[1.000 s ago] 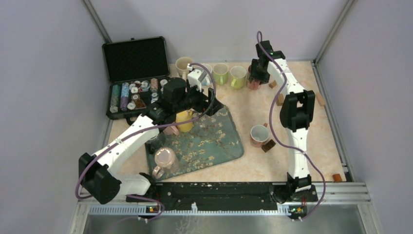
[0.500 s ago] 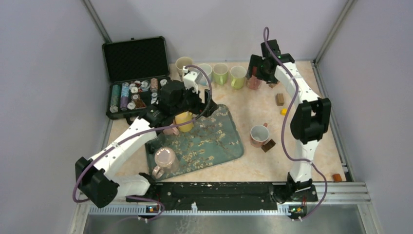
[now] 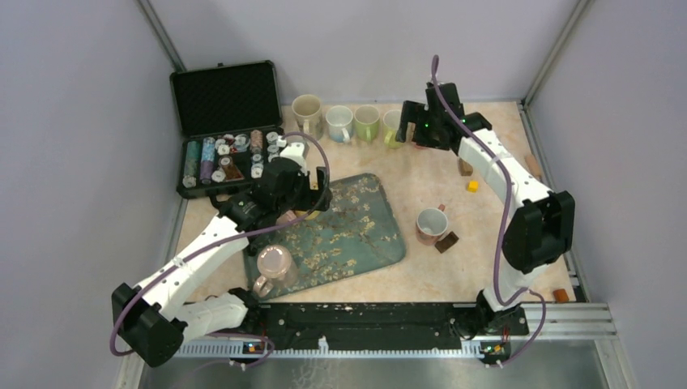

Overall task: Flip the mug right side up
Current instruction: Move the cup to the tray.

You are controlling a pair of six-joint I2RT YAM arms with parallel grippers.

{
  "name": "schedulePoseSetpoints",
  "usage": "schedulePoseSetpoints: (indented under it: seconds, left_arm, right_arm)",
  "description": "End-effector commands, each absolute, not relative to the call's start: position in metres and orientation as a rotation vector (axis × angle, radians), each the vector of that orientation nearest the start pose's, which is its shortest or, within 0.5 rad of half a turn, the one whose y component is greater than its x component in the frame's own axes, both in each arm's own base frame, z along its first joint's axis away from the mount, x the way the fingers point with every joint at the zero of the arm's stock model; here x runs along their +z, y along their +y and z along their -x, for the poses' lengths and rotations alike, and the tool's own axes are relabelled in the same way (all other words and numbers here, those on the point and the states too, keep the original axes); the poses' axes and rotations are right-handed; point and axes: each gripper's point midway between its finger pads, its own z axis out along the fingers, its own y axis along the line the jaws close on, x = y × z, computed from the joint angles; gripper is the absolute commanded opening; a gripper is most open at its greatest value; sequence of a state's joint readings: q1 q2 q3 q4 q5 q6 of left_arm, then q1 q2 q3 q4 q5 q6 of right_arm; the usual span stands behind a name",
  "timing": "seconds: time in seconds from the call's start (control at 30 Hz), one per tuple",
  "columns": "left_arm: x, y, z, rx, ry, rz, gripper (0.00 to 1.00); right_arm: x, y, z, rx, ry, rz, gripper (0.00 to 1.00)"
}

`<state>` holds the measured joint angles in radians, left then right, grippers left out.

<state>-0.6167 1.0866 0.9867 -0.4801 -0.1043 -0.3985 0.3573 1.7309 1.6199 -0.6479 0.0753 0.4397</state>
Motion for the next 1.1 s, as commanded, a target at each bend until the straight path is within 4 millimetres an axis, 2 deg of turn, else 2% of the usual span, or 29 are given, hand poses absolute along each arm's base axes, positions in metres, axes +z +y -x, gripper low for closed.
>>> schedulePoseSetpoints:
  seconds: [0.0, 0.13, 0.23, 0.37, 0.53, 0.73, 1.07]
  left_arm:
    - [0.204, -0.157, -0.278, -0.31, 2.196, 0.051, 0.98]
    - [0.201, -0.152, -0.287, -0.271, 2.186, 0.128, 0.99]
    - [0.201, -0.156, -0.303, -0.239, 2.186, 0.118, 0.98]
    - [0.188, -0.149, -0.324, -0.142, 2.241, 0.153, 0.99]
    - [0.191, -0.158, -0.346, -0.171, 2.209, 0.083, 0.99]
    - [0.179, -0.15, -0.363, -0.149, 2.233, 0.112, 0.98]
    - [0.16, -0.169, -0.393, -0.237, 2.288, -0.013, 0.98]
  right_arm:
    - [0.25, 0.189, -0.427, 0.452, 2.194, -0.096, 0.99]
    - [0.251, 0.2, -0.416, 0.504, 2.183, -0.068, 0.99]
    - [0.249, 0.204, -0.411, 0.514, 2.18, -0.057, 0.99]
    - [0.247, 0.21, -0.403, 0.555, 2.192, -0.031, 0.99]
    - [0.251, 0.21, -0.397, 0.569, 2.179, -0.018, 0.99]
    - [0.251, 0.21, -0.394, 0.573, 2.179, -0.012, 0.99]
    - [0.251, 0.212, -0.393, 0.588, 2.177, -0.009, 0.99]
